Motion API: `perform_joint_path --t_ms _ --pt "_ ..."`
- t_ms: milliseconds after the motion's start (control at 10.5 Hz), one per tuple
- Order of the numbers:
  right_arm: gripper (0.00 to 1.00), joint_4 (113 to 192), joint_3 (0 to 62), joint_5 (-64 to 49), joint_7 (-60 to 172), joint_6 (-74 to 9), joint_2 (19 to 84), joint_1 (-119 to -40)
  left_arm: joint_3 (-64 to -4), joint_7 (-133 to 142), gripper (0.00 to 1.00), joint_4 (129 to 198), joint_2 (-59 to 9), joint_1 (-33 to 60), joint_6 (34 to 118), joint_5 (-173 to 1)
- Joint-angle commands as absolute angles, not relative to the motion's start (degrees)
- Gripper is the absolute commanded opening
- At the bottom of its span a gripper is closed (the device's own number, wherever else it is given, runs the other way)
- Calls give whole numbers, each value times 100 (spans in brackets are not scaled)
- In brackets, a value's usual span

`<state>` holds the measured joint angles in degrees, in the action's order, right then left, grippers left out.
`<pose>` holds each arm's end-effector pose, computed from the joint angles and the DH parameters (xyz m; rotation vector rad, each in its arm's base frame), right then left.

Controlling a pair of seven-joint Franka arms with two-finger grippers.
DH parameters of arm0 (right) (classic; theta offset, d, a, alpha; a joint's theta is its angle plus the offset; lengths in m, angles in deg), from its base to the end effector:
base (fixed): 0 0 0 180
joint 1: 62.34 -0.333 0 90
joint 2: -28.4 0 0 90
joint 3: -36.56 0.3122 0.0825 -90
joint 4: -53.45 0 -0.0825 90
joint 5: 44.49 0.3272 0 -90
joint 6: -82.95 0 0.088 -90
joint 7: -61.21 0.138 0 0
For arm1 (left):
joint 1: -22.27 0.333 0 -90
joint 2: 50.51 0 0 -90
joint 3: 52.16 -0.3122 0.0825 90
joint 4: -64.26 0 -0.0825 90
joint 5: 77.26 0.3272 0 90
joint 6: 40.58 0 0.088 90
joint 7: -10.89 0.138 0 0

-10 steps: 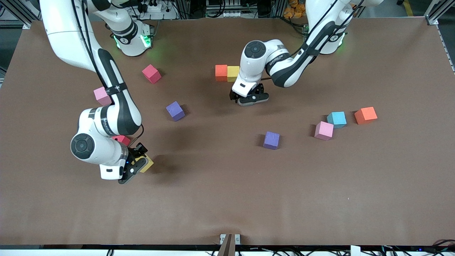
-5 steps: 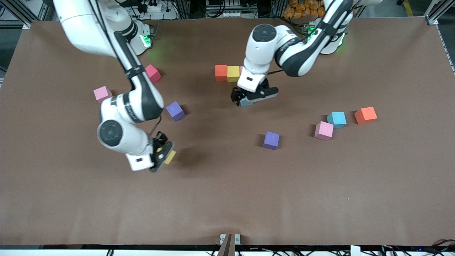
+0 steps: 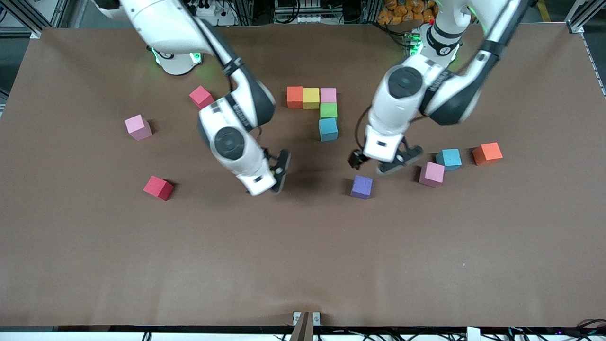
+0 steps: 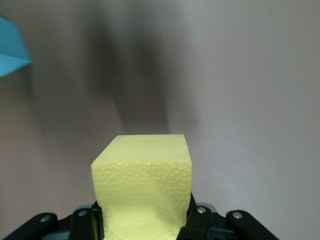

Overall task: Form number 2 with 11 blocks
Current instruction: 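Place the cyan cube beside green with the left gripper while the right gripper carries yellow, then lower the yellow cube beside cyan while the left gripper grasps pink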

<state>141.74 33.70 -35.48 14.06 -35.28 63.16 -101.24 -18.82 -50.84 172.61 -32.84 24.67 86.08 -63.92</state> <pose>0.5088 0.3912 0.2891 -2.3340 -1.9252 0.1090 0.5100 -0.2680 0.3691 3.0342 0.6650 0.1021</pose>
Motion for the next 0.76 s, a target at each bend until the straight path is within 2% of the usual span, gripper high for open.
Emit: perform_joint_path --t_ms 0,191,669 --pt "0 14222 3322 -3491 1243 -3500 6372 -10539 -1806 -3786 100 17096 -3083 3261 8466 -6470" --pt "0 14230 3322 -3508 1182 -3535 6548 -10785 -1806 -3036 100 16922 -2847 3685 8466 -6452" --pt "0 14484 3313 -3772 1260 -3753 6716 -11463 -2096 -2321 100 16683 -2213 3774 8484 -6163"
